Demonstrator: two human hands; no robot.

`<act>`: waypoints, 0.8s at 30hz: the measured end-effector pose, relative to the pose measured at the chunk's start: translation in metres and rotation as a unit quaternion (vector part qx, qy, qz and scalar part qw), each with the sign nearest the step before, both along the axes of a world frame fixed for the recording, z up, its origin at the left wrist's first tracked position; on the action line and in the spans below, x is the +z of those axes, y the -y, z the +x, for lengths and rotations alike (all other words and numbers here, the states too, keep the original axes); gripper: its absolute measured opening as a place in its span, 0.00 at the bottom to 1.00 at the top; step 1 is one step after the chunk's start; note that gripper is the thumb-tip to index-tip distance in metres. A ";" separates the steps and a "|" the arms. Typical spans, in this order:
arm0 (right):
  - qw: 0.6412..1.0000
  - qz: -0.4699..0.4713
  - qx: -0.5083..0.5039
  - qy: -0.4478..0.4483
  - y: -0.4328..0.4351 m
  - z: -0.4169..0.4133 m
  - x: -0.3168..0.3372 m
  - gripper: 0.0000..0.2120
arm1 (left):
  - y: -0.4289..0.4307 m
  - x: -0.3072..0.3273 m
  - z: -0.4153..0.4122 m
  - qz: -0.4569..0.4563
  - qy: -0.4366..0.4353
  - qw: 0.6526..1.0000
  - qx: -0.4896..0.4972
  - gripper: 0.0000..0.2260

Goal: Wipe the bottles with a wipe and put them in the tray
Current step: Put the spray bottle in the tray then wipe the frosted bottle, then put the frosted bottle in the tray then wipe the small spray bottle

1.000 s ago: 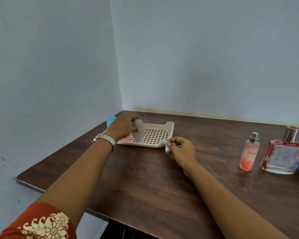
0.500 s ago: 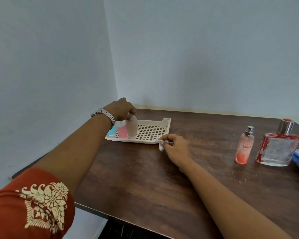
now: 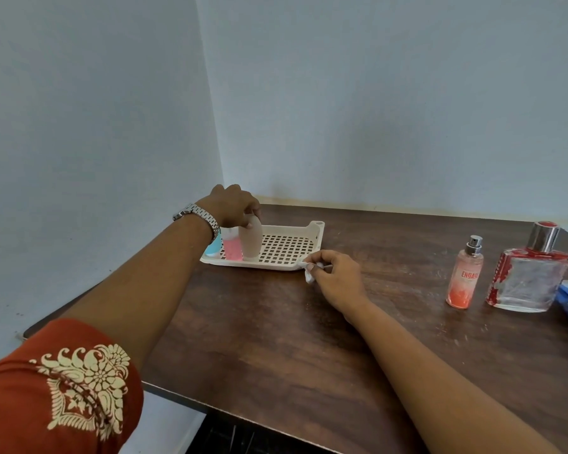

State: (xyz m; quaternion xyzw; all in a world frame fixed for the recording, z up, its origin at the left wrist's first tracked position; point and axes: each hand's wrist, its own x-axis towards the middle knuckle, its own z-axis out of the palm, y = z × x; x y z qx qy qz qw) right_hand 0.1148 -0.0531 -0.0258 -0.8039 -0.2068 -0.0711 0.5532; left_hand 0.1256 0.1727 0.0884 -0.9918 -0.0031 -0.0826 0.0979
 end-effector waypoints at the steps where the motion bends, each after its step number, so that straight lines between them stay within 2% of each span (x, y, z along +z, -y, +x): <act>1: 1.000 -0.002 -0.001 -0.001 0.000 0.000 0.000 0.04 | 0.000 0.000 0.000 0.006 0.000 1.000 0.003 0.12; 20: 1.000 -0.013 0.001 -0.003 0.002 0.002 0.000 0.04 | 0.006 0.001 -0.005 0.016 -0.002 1.000 -0.001 0.14; 24: 1.000 -0.018 -0.008 0.003 0.005 0.001 0.003 0.06 | 0.013 0.001 -0.010 -0.006 0.057 0.998 -0.026 0.14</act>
